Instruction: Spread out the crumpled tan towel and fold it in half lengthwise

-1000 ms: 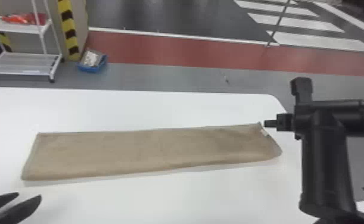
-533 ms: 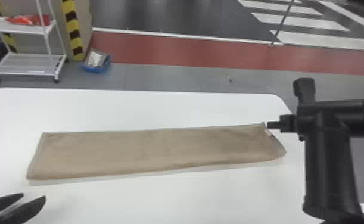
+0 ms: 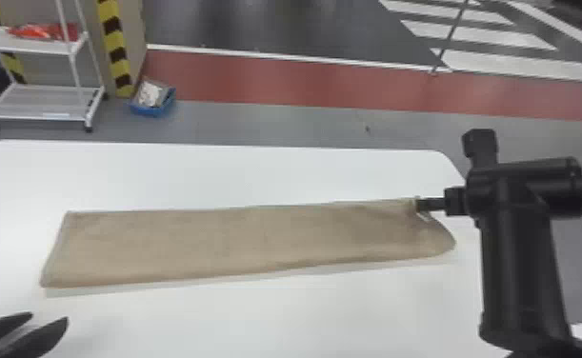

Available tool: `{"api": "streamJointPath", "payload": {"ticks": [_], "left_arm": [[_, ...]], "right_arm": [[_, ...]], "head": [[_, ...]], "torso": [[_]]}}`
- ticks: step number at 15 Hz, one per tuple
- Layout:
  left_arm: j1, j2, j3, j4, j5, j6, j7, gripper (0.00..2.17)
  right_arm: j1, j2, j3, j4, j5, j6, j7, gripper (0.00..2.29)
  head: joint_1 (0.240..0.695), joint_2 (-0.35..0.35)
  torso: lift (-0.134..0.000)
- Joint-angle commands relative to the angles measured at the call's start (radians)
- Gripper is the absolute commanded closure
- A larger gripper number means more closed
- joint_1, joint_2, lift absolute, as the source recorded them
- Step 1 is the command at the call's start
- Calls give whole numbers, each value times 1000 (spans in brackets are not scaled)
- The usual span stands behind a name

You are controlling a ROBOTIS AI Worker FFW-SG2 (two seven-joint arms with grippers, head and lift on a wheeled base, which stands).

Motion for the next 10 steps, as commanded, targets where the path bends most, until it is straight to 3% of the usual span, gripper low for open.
{"api": "streamJointPath", "payload": {"ticks": [1,6,10], "left_arm": [[4,0,0,-1,0,-5,0,140],[13,3,14,-1,14,-14,-2,144],[17,3,11,-1,14,-14,-2,144]], "right_arm": [[8,5,-7,-7,-21,-9,0,508],[20,9,-25,-53,-87,-18,18,505],[21,9,-7,-50,-47,3,32,491]], "head": [[695,-196],[695,-177],[695,-167]], "torso": [[-124],[-124],[-124]]}}
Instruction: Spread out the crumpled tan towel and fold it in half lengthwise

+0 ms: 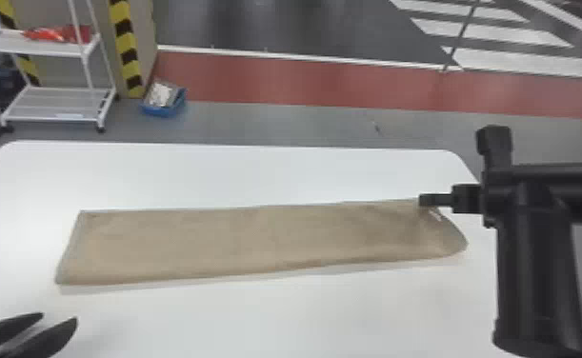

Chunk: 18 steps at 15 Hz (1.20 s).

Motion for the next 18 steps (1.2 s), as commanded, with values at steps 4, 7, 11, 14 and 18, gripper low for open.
{"api": "streamJointPath", "payload": {"ticks": [4,7,11,14,18], "left_arm": [[4,2,-3,2,-1,-9,-2,144],[4,2,-4,2,-1,-9,-3,144],[5,2,-4,5,-2,-9,-3,144],[7,0,-1,5,-2,-9,-3,144],[8,-1,-3,12,1,-31,-5,144]], "right_arm": [[-12,-8,6,42,42,-5,-23,1494],[-14,-3,6,47,39,-20,-54,2078],[-14,-2,6,46,35,-38,-81,2135],[-6,11,-41,-31,-46,-63,-92,2169],[-1,9,-37,70,22,-155,-112,2165]], "head": [[695,-176],[695,-185],[695,-192],[695,-192],[695,-191]], "torso": [[-124],[-124],[-124],[-124],[-124]]}}
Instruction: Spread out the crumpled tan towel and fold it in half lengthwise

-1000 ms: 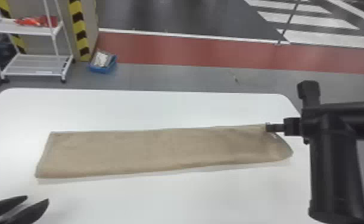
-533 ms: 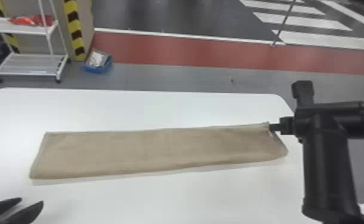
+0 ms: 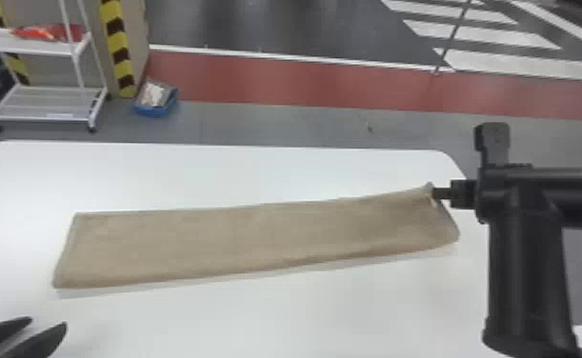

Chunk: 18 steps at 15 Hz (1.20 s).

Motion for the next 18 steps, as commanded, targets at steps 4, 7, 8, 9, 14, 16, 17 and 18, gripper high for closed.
{"api": "streamJointPath", "payload": {"ticks": [4,7,8,9,14,16,17,18], "left_arm": [[0,2,1,6,2,-14,1,144],[3,4,9,6,8,-17,0,147],[5,5,9,9,8,-23,0,147],[5,5,9,10,8,-30,0,147],[13,5,10,6,33,-30,-3,147],[14,4,10,-5,39,-30,-6,147],[14,4,13,-5,39,-30,-5,147],[14,4,16,-5,39,-30,-3,147]], "right_arm": [[-1,4,5,39,9,-84,-26,2165],[-23,4,-17,45,-19,-103,-52,2165],[-36,3,-11,104,4,-133,-70,2165],[-46,3,-11,169,41,-189,-90,2165],[-82,0,-12,308,108,-271,-175,2091],[-69,3,-18,289,102,-265,-168,1335],[-38,7,-23,232,76,-259,-161,394],[-13,10,-23,177,56,-244,-155,-1]], "head": [[695,-199],[695,-191],[695,-192],[695,-193],[695,-202],[695,-203],[695,-204],[695,-205]], "torso": [[-124],[-124],[-124],[-124],[-124],[-124],[-124],[-124]]}}
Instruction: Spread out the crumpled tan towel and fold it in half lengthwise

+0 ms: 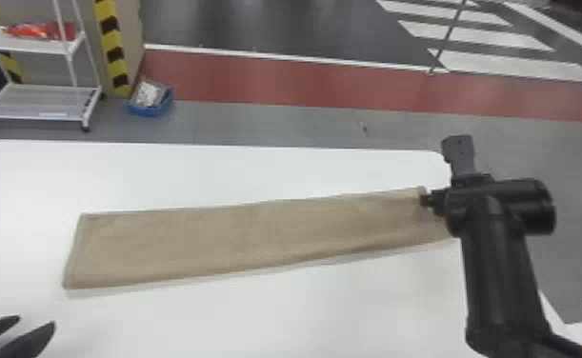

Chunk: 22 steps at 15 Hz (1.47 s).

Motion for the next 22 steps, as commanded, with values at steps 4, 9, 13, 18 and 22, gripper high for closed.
{"api": "streamJointPath", "payload": {"ticks": [4,9,13,18,22], "left_arm": [[0,0,12,1,5,0,1,147],[6,0,12,1,17,0,-2,147],[22,0,24,1,30,-15,0,147],[26,0,36,-12,39,-15,0,147],[39,0,53,-30,82,-15,18,144]], "right_arm": [[167,7,26,-346,-126,172,68,19],[244,27,92,-415,-129,255,116,36],[244,30,90,-390,-117,245,116,43],[259,39,75,-461,-156,319,131,46],[259,34,0,-547,-238,426,209,80]], "head": [[695,-209],[695,-187],[695,-158],[695,-153],[695,-145]], "torso": [[-124],[-124],[-124],[-124],[-124]]}}
